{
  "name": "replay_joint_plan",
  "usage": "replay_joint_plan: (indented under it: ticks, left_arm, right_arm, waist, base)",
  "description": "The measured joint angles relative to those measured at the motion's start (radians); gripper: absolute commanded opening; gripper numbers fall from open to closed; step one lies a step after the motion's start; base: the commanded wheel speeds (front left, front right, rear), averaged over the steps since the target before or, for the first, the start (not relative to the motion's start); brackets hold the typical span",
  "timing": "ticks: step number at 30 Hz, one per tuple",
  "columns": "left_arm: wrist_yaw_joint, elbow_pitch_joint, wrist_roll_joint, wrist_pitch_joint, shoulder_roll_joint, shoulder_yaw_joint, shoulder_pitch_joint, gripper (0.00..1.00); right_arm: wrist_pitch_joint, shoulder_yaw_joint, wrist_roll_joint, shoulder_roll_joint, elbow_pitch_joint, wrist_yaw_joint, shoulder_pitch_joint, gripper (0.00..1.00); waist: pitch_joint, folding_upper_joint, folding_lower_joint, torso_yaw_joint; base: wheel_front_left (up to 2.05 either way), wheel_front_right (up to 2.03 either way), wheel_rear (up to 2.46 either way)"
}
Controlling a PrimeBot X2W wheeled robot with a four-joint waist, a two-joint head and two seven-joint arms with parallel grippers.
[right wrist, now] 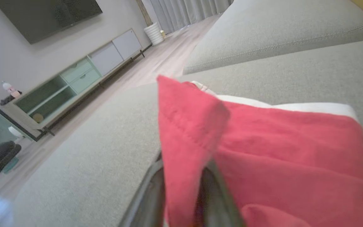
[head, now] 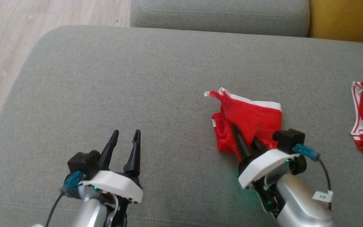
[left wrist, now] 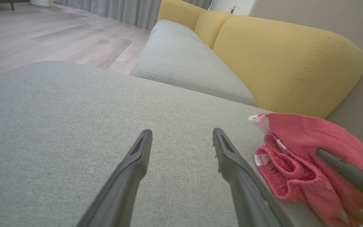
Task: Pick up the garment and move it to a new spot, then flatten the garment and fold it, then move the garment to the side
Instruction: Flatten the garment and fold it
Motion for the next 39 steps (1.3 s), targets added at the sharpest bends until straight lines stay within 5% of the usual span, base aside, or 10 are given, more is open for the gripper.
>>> replay_joint_plan:
  ticks: [21, 34, 39]
  left_arm:
    - [0.014, 0.001, -0.010, 0.000, 0.000, -0.022, -0.002, 1.00]
    - [0.016, 0.001, -0.010, 0.000, 0.000, 0.001, -0.003, 1.00]
    - [0.015, -0.026, -0.012, 0.000, 0.000, 0.009, 0.000, 1.00]
  right_arm:
    - [0.069, 0.238, 0.098, -0.047, 0.067, 0.000, -0.041, 1.00]
    - [0.016, 0.204, 0.164, -0.100, -0.070, 0.000, -0.073, 1.00]
    - [-0.008, 0.079, 0.033, -0.162, -0.073, 0.000, -0.073, 1.00]
  waist:
    - [0.039, 0.0000, 0.0000, 0.002]
    - [-0.006, 0.0000, 0.0000, -0.064]
    - [-0.028, 0.0000, 0.0000, -0.100]
  base:
    - [0.00, 0.00, 0.00]
    - [0.00, 0.00, 0.00]
    - [0.00, 0.00, 0.00]
